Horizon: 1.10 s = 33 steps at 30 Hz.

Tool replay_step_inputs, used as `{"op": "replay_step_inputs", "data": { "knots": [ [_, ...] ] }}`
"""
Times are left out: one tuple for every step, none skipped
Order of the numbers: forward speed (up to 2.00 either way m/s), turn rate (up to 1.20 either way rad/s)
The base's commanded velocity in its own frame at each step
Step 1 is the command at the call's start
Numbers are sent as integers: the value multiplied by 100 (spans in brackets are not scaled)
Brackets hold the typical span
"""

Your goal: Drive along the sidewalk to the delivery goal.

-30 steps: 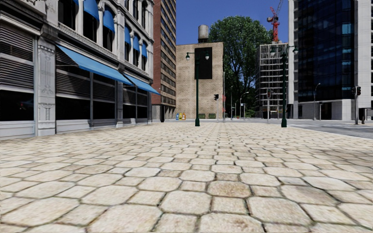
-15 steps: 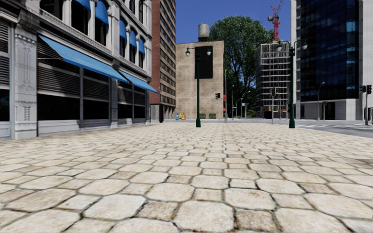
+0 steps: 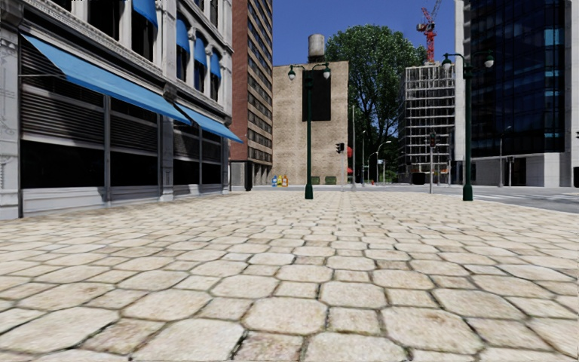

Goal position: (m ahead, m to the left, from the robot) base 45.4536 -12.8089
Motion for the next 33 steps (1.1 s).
{"op": "replay_step_inputs", "data": {
  "knots": [
    [200,0],
    [200,0],
    [200,0],
    [200,0],
    [200,0],
    [200,0],
    [200,0],
    [200,0],
    [200,0],
    [200,0],
    [200,0],
    [200,0],
    [200,0],
    [200,0],
    [200,0],
    [200,0],
    [200,0],
    [200,0],
    [200,0],
    [200,0],
    [200,0],
    [200,0],
    [200,0],
    [200,0],
    [200,0],
    [200,0],
    [200,0],
    [200,0],
    [200,0],
    [200,0],
    [200,0],
    [200,0],
    [200,0]
  ]
}}
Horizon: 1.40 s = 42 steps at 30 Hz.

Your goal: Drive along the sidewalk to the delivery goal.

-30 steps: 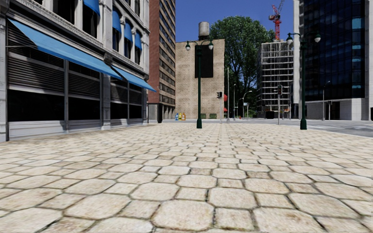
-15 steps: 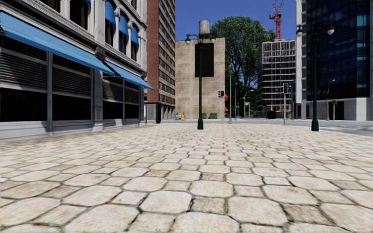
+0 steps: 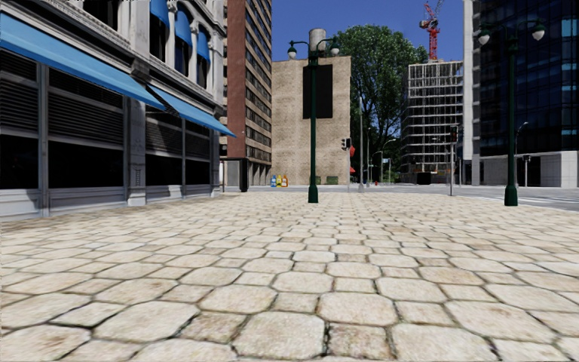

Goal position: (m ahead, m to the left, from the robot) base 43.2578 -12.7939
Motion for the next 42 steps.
{"op": "replay_step_inputs", "data": {
  "knots": [
    [200,0],
    [200,0],
    [200,0],
    [200,0],
    [200,0],
    [200,0],
    [200,0],
    [200,0],
    [200,0],
    [200,0],
    [200,0],
    [200,0],
    [200,0],
    [200,0],
    [200,0],
    [200,0],
    [200,0],
    [200,0],
    [200,0],
    [200,0],
    [200,0],
    [200,0],
    [200,0],
    [200,0],
    [200,0],
    [200,0],
    [200,0],
    [200,0],
    [200,0],
    [200,0],
    [200,0],
    [200,0],
    [200,0],
    [200,0],
    [200,0],
    [200,0],
    [200,0],
    [200,0],
    [200,0],
    [200,0],
    [200,0],
    [200,0]
  ]
}}
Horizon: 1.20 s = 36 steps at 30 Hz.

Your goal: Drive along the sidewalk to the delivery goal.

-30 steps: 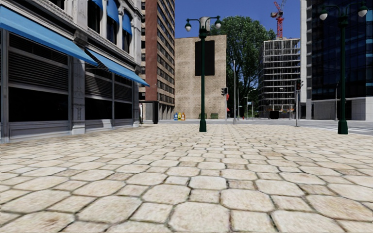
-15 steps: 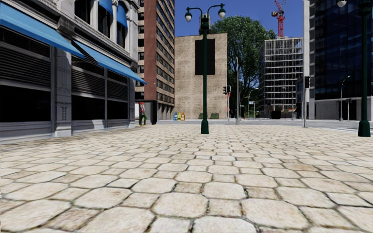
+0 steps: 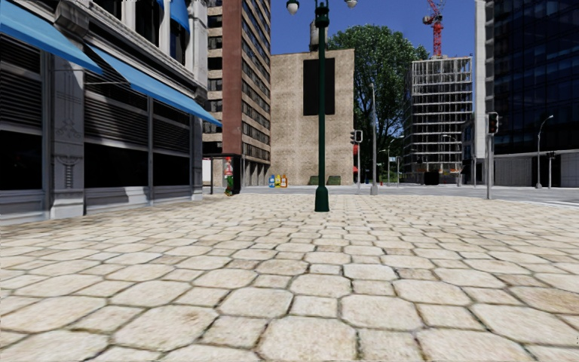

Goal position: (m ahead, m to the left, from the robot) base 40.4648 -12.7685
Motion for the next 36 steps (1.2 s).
{"op": "replay_step_inputs", "data": {
  "knots": [
    [200,0],
    [200,0],
    [200,0],
    [200,0],
    [200,0],
    [200,0],
    [200,0],
    [200,0],
    [200,0],
    [200,1],
    [200,6],
    [200,6],
    [200,8],
    [200,10],
    [200,14],
    [200,18],
    [200,18],
    [200,19],
    [200,19],
    [200,19],
    [200,19],
    [200,19],
    [200,19],
    [200,19],
    [200,19],
    [200,19],
    [200,19],
    [200,19],
    [200,19],
    [200,19],
    [200,19],
    [200,19],
    [200,19],
    [200,19],
    [200,19],
    [200,19]
  ]
}}
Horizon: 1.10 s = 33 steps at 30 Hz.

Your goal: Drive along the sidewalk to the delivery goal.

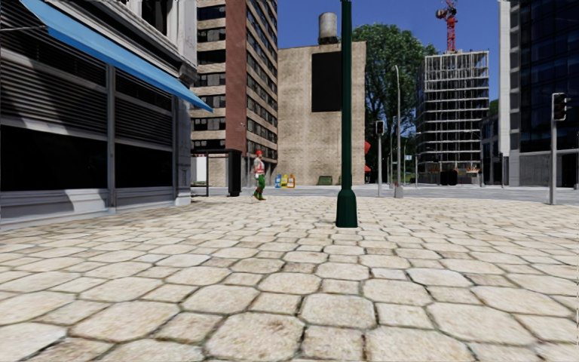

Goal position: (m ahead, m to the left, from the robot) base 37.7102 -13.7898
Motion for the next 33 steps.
{"op": "replay_step_inputs", "data": {
  "knots": [
    [200,19],
    [200,19],
    [200,19],
    [200,19],
    [200,19],
    [200,19],
    [200,19],
    [200,19],
    [200,19],
    [200,19],
    [200,19],
    [200,20],
    [200,20],
    [200,20],
    [200,20],
    [200,20],
    [200,20],
    [200,20],
    [200,20],
    [200,20],
    [200,20],
    [200,20],
    [200,20],
    [200,20],
    [200,20],
    [200,20],
    [200,20],
    [200,20],
    [200,20],
    [200,20],
    [200,20],
    [200,20],
    [200,20]
  ]
}}
